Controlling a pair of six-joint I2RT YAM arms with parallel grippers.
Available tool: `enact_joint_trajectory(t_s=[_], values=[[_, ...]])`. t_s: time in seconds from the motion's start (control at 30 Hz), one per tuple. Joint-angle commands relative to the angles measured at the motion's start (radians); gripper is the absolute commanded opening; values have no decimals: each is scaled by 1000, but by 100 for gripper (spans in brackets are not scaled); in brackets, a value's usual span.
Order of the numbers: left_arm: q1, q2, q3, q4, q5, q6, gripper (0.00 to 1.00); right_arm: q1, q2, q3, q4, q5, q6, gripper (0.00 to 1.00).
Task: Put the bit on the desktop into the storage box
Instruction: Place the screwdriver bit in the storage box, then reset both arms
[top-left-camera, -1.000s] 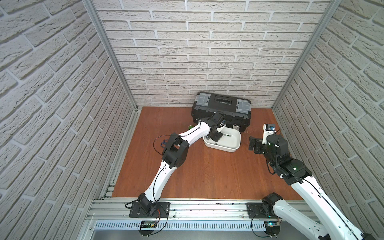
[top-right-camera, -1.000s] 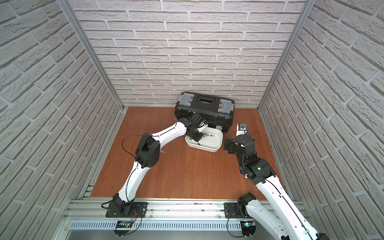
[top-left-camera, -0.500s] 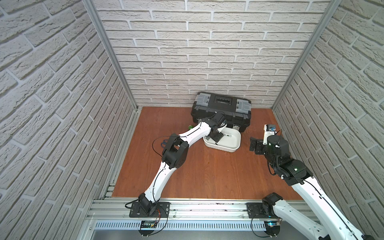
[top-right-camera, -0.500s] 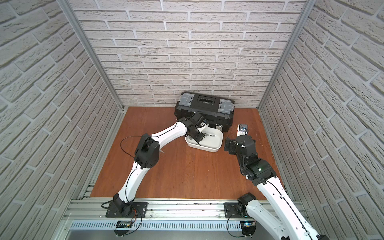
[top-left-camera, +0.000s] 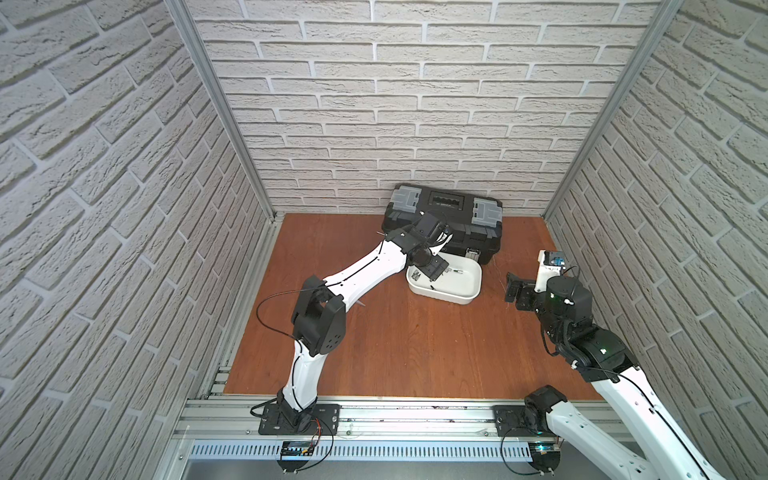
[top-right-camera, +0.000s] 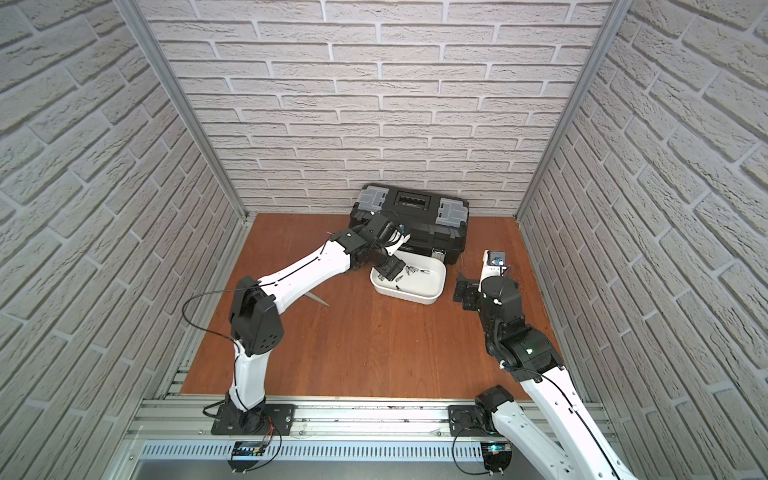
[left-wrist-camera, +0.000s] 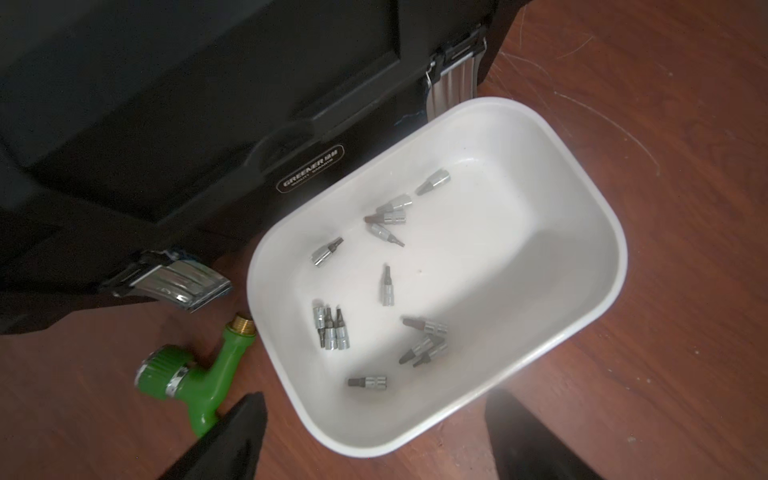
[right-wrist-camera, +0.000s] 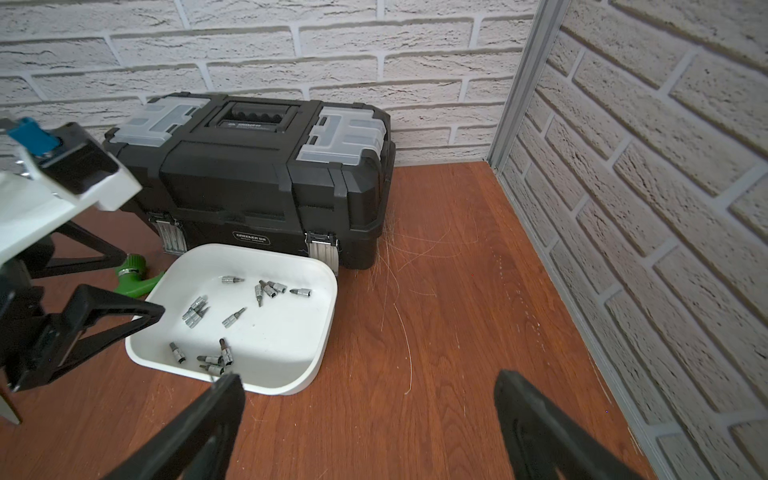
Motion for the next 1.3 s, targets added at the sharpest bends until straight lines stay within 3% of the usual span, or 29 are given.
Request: enact_joint_trajectory(t_s=[0.0,0.13,0.37,0.7,0.87,1.1,1.27], values=[[-4,-95,-85,53,-58,18,89,-12,-28,-32,64,31,3,98],[-2,-211,-218,119,-136,25,89,-17,-49,-70,85,78,2,98],[30,-381,-451,242,-284,8,98,-25,-63,-167,139,175,-33,98],[149,-607,-734,333,-436,-137,98,-43,-19,-407,409,250,-140,98],[241,-730,-858,355,-413,-193,98,-84,99,-486,576,227,-148,98],[375,-890,-1008,356,-341,-251,98,-167,325,-527,794,106,-159,98],[460,-1011,-1118,364,-278,-295,98,-187,397,-547,946,-1,-213,98]])
